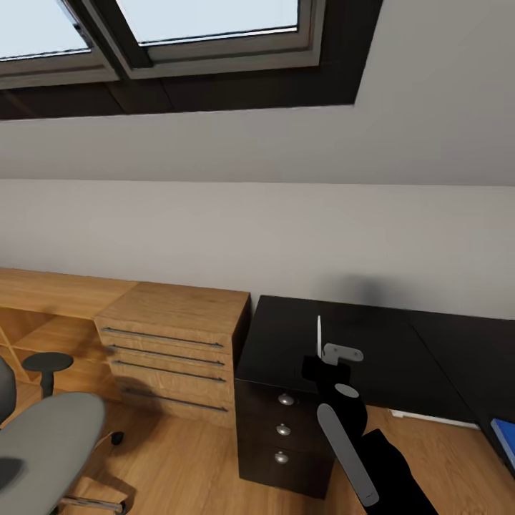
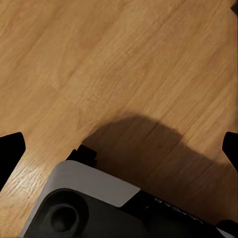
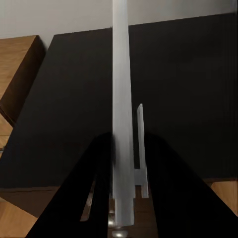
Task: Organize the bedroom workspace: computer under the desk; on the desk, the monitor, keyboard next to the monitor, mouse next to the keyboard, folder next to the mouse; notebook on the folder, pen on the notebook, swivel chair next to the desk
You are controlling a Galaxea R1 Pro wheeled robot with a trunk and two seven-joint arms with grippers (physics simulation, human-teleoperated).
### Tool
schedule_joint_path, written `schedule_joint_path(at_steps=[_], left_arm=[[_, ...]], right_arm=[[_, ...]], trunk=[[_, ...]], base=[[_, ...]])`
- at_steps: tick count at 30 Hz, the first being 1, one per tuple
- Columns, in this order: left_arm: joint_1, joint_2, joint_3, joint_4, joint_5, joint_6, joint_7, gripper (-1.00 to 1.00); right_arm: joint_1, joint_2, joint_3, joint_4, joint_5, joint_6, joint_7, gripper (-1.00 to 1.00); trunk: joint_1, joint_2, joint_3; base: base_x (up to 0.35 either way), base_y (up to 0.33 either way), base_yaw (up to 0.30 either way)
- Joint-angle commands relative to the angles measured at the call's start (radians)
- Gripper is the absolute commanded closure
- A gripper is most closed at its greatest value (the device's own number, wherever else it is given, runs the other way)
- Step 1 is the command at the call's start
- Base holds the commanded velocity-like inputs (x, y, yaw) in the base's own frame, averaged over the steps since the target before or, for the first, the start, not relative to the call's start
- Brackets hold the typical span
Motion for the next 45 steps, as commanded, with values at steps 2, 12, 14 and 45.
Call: schedule_joint_path(at_steps=[2, 12, 14, 45], left_arm=[[-0.003, -0.001, -0.004, 0.001, 0.003, 0.005, 0.005, -1.00], [-0.005, -0.008, -0.001, 0.006, 0.002, -0.002, 0.002, -1.00], [-0.005, -0.011, -0.003, 0.006, 0.001, -0.009, 0.002, -1.00], [-0.006, -0.030, -0.079, 0.006, -0.144, -0.117, 0.003, -1.00]], right_arm=[[-0.001, -0.001, 0.000, 0.003, -0.008, 0.002, -0.006, 1.00], [-0.001, -0.009, -0.113, 0.057, -0.015, 0.011, 0.018, 1.00], [-0.004, -0.030, -0.243, 0.109, -0.014, 0.033, 0.121, 1.00], [-0.023, -0.123, -0.478, 0.290, -0.009, 0.042, 0.287, 1.00]], trunk=[[0.000, -0.001, -0.001], [0.000, -0.001, 0.000], [0.000, -0.001, 0.000], [0.000, -0.001, 0.000]], base=[[0.000, 0.000, -0.274], [0.000, 0.000, -0.291], [0.000, 0.000, -0.294], [0.000, -0.077, -0.294]])
